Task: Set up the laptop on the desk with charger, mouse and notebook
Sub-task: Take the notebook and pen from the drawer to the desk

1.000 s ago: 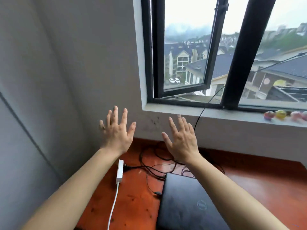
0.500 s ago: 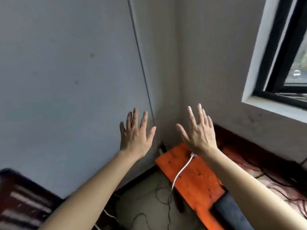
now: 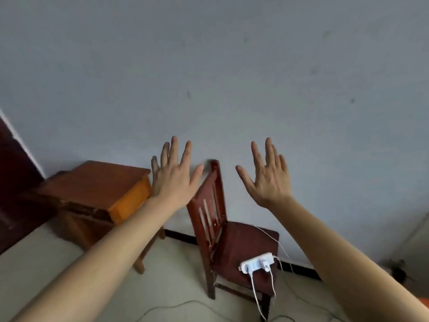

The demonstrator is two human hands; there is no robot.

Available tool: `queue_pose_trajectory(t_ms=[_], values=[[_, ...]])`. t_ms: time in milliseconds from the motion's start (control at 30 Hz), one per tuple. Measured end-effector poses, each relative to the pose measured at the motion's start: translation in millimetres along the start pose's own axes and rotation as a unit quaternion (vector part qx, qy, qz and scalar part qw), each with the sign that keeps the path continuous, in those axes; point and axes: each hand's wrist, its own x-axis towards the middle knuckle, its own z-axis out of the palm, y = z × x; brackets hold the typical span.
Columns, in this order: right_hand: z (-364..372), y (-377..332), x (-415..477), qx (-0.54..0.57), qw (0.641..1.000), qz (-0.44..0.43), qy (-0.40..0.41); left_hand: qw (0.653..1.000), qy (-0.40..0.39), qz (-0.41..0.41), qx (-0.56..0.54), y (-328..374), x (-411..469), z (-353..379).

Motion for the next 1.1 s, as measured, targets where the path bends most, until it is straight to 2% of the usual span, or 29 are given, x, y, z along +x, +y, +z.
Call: queue_pose_trajectory(t_ms=[167,200,300,400,500,700,833,900,1100], values=[[94.9,-161.9,61.3,0.069,0.99,-0.117,-0.046,0.99,0.026,-0.12,0.064,-169.8,-3.2,-10.6],[138.5,-253.3,76.9,0.094,0.974,-0.183,-0.09,0.976,0.021,-0.193,0.093,-251.5,-21.2,-19.3],[165.2,-307.8,89.6,0.108,0.962,-0.222,-0.117,0.966,0.024,-0.227,0.118,-300.2,-33.7,-17.5],[184.8,-331.8,96.2,0.118,0.962,-0.231,-0.091,0.966,0.019,-0.232,0.112,-315.1,-42.9,-15.7],[219.9,-402.5,114.3,0.134,0.936,-0.3,-0.127,0.947,0.02,-0.299,0.115,-379.6,-50.4,-9.6],[304.5,-517.8,180.5,0.149,0.898,-0.386,-0.148,0.921,0.044,-0.343,0.177,-489.8,-21.5,-0.8],[347.2,-590.9,233.8,0.179,0.881,-0.401,-0.174,0.893,0.055,-0.4,0.198,-565.9,9.2,0.4],[355.3,-607.1,242.3,0.182,0.882,-0.408,-0.15,0.892,0.063,-0.397,0.209,-579.5,10.5,-2.2],[423.6,-714.2,255.6,0.181,0.852,-0.455,-0.183,0.868,0.05,-0.452,0.201,-675.6,7.3,19.8]])
